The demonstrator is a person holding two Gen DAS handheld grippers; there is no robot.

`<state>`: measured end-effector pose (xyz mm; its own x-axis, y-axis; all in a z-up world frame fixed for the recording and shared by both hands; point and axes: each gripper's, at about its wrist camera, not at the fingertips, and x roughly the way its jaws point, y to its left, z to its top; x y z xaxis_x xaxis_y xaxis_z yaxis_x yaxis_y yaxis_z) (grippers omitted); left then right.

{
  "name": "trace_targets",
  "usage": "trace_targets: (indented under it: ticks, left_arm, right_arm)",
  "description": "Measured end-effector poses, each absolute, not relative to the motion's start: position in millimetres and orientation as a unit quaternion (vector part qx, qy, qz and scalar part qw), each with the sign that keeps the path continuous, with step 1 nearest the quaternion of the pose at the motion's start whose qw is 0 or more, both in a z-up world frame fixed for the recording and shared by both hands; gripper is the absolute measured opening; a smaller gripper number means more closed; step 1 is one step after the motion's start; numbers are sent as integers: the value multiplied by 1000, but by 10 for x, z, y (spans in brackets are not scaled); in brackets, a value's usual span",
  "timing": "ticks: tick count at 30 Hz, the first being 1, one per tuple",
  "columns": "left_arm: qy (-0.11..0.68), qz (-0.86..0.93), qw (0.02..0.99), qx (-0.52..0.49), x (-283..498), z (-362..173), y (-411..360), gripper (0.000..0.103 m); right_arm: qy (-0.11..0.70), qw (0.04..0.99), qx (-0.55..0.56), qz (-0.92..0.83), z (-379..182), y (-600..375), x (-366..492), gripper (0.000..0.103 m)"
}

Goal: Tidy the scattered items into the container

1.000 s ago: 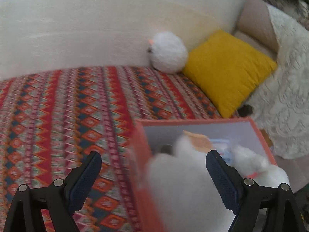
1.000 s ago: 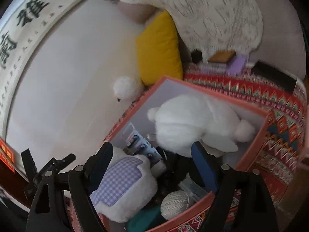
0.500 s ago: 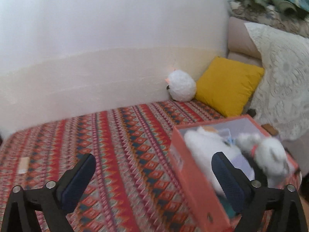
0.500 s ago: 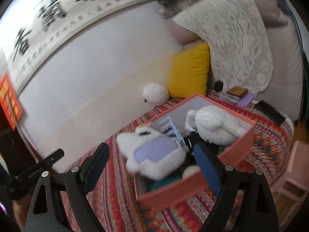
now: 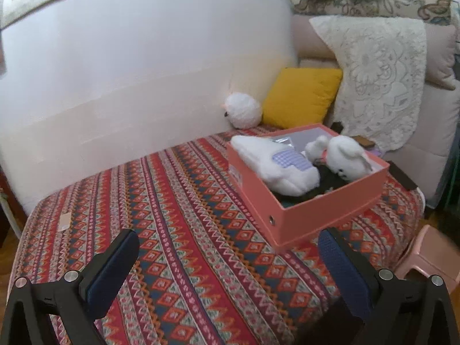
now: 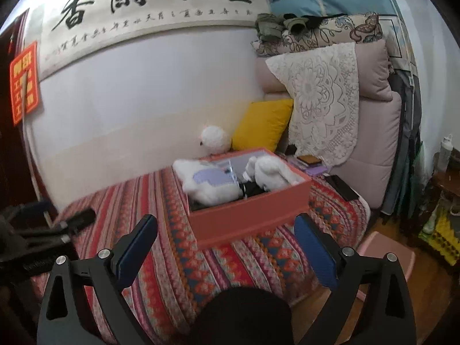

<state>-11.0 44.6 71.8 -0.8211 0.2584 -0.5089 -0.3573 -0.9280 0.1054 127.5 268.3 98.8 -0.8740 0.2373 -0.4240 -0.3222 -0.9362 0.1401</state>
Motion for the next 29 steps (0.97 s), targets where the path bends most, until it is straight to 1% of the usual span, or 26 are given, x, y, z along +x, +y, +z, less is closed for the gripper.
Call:
trace_targets:
  ticks: [6,13,20,29]
  left_arm:
    - [73,950,170,-252,290,793,323,103]
    - [29,949,191,-247,485,875,220,103]
    - [56,966,146,-206,584,926,230,103]
    - [65,959,165,-219,564,864,344,103]
  right_arm:
    - [105,148,-223,958,833,2602,1615,98]
    - [102,143,-216,961,875,2543,1814,98]
    - [93,144,-217,961,906,2513,1831,98]
    - [85,150,-221,960,933,2538,1752,98]
